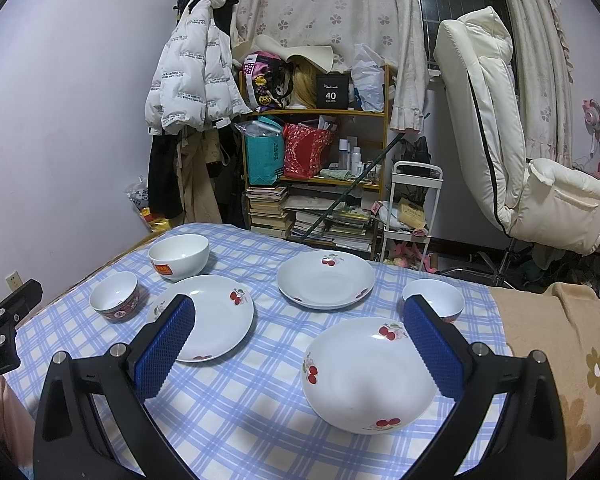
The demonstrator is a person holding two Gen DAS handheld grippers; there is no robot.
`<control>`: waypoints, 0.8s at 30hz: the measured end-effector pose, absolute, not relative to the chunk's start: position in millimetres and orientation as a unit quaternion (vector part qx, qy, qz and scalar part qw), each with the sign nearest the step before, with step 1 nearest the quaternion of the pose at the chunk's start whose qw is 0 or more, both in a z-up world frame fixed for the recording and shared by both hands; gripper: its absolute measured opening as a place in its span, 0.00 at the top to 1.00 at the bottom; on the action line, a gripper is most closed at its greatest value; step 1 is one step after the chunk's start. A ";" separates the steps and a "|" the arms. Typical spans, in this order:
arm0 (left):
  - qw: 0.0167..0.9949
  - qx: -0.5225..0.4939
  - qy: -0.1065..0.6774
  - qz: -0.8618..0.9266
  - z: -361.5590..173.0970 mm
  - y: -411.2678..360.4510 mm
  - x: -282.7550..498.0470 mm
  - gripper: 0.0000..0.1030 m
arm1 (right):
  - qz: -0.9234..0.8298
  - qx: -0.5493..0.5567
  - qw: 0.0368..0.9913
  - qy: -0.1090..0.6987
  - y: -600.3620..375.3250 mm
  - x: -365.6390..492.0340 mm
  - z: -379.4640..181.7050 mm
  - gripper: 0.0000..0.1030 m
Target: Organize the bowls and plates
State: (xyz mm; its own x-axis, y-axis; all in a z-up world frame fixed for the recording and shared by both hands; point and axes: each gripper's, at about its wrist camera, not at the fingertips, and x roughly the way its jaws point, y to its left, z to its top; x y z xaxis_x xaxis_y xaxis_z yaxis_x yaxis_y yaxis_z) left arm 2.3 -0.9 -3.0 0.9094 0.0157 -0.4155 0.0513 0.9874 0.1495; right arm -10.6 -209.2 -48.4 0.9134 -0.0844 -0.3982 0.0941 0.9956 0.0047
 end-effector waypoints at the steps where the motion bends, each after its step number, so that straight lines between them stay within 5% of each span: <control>1: 0.974 0.079 0.213 -0.009 -2.9 -1.0 2.3 0.01 | -0.045 0.012 0.978 0.203 -209.1 -10.7 -48.4 0.00; 24: 0.973 0.079 0.217 -0.005 -3.2 4.6 5.0 0.01 | -0.046 0.011 0.977 0.207 -207.4 -8.0 -48.8 0.00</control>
State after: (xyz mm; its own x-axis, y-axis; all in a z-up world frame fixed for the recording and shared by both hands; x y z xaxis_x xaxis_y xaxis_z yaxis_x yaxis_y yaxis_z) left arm 5.0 4.6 -3.2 0.9062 0.0246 -0.4222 0.0441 0.9873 0.1523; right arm -8.0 -207.4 -48.8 0.9103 -0.0855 -0.4050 0.0947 0.9955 0.0026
